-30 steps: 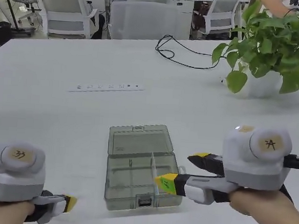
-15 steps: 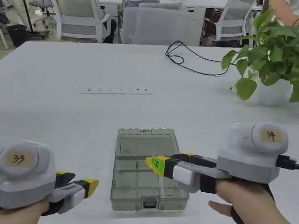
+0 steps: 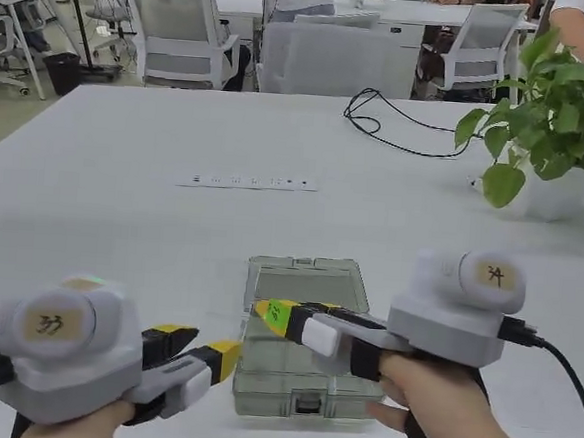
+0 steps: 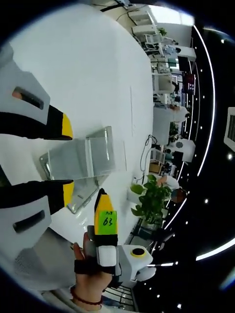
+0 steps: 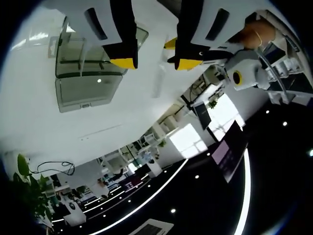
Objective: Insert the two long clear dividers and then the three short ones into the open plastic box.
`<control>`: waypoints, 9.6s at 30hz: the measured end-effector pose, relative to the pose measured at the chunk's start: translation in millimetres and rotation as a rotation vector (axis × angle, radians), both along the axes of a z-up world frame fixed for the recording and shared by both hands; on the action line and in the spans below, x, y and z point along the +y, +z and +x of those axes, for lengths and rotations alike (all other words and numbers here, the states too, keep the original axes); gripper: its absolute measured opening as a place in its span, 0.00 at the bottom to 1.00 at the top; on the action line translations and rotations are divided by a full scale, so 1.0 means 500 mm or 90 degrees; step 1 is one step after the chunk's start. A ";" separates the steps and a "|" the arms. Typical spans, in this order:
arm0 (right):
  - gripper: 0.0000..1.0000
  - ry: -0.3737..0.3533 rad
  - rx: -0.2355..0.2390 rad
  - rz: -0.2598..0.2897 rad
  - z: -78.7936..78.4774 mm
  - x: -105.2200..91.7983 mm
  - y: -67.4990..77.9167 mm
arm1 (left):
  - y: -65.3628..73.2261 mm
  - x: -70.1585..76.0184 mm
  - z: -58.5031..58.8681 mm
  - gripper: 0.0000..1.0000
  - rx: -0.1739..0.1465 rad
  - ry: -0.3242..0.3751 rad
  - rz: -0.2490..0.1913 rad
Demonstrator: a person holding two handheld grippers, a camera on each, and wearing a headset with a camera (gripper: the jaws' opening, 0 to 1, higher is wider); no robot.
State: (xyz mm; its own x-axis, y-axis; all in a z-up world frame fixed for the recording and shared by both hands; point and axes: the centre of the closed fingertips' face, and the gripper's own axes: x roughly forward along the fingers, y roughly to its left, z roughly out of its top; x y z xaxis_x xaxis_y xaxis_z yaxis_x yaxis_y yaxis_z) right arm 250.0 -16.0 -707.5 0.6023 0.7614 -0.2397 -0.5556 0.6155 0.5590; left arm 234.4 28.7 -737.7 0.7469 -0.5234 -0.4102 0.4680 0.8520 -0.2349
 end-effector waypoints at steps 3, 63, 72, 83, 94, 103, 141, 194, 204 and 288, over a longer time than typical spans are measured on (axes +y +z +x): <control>0.28 0.004 0.000 0.003 -0.002 0.008 -0.002 | 0.001 -0.011 -0.005 0.30 0.000 -0.005 -0.018; 0.07 -0.050 0.247 -0.040 0.021 -0.039 -0.063 | 0.019 -0.067 -0.049 0.72 -0.089 -0.159 0.114; 0.07 -0.053 0.344 -0.106 0.026 -0.056 -0.094 | 0.014 -0.074 -0.050 0.83 -0.106 -0.180 0.139; 0.06 -0.069 0.418 -0.155 0.038 -0.062 -0.126 | 0.007 -0.075 -0.043 0.97 -0.109 -0.185 0.136; 0.06 -0.063 0.488 -0.195 0.046 -0.061 -0.157 | 0.004 -0.073 -0.039 1.00 -0.109 -0.188 0.135; 0.07 -0.063 0.503 -0.220 0.045 -0.061 -0.176 | 0.007 -0.068 -0.034 1.00 -0.117 -0.183 0.142; 0.07 -0.055 0.523 -0.255 0.055 -0.052 -0.213 | 0.010 -0.049 -0.016 1.00 -0.115 -0.160 0.116; 0.07 0.018 0.376 -0.565 0.060 -0.029 -0.261 | 0.015 -0.033 -0.025 0.97 -0.111 -0.144 0.110; 0.12 0.056 0.320 -0.506 0.066 -0.018 -0.258 | 0.016 -0.025 -0.026 0.98 -0.111 -0.133 0.117; 0.53 0.484 -0.101 -0.581 -0.003 -0.284 -0.218 | 0.040 -0.010 -0.019 0.92 -0.112 -0.076 0.128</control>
